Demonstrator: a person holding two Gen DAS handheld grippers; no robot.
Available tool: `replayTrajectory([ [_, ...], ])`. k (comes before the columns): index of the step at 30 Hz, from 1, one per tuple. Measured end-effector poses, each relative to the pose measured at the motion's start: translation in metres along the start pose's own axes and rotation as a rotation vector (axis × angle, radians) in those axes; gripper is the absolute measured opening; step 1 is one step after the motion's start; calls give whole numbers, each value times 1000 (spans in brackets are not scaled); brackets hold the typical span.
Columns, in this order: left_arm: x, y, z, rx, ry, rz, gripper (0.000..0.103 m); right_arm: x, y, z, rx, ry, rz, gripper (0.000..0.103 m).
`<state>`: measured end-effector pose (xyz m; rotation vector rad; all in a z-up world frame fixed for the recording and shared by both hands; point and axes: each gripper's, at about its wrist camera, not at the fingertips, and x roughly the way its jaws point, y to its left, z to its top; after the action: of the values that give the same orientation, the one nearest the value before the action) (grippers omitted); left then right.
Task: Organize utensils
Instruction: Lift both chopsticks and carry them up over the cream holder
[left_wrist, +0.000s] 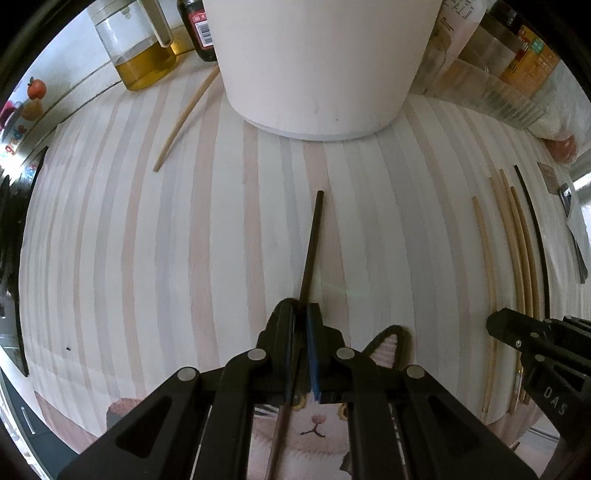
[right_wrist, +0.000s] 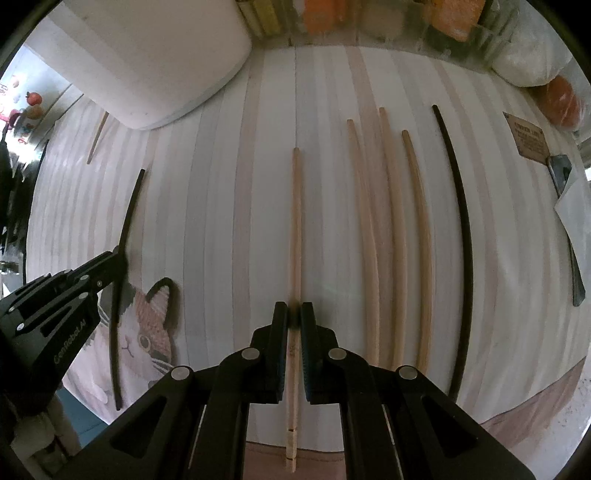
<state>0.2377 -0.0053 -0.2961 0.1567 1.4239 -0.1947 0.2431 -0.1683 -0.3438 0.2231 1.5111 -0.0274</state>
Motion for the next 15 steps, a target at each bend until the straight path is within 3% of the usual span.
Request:
replayTrajectory([
  [15, 2, -18, 8, 73, -12, 25, 3, -1, 3, 3, -33, -9, -5, 7],
])
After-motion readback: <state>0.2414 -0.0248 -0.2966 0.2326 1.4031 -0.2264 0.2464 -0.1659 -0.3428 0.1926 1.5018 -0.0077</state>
